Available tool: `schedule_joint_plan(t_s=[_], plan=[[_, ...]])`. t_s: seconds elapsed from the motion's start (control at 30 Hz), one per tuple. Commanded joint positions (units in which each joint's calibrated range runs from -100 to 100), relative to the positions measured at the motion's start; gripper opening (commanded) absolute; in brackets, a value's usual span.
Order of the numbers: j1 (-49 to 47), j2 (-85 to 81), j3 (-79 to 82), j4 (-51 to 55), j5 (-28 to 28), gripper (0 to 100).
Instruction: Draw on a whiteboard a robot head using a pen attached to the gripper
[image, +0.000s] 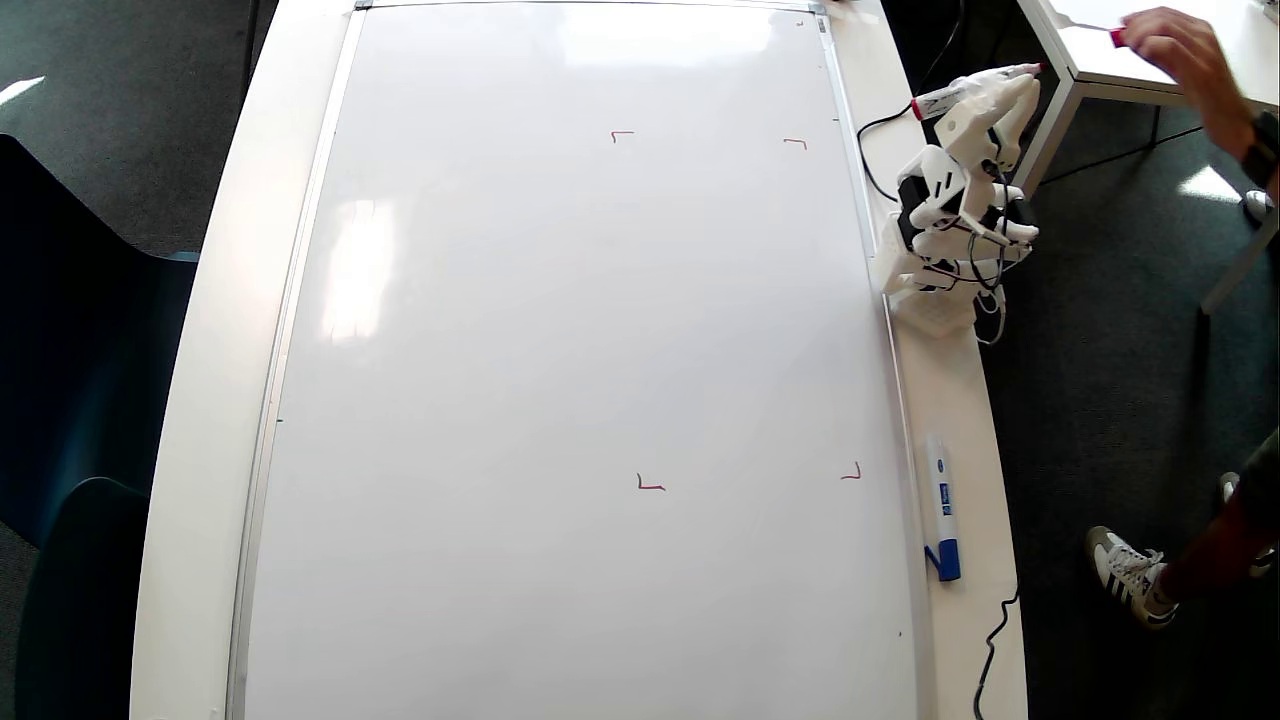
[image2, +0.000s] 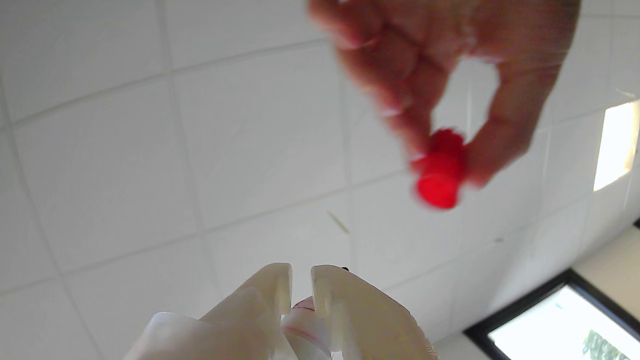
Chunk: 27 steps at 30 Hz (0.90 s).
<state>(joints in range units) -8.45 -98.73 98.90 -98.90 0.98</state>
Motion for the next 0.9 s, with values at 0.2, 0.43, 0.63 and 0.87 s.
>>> schedule_joint_plan(t_s=[0.2, 0.43, 0.63, 0.87], plan=[[0.2, -0.1, 0.4, -0.8, 0.0, 1], [0.2, -0.1, 0.4, -0.8, 0.0, 1], [0.2, -0.1, 0.4, -0.8, 0.0, 1], [-0.2, -0.1, 0.4, -0.8, -0.2, 1]])
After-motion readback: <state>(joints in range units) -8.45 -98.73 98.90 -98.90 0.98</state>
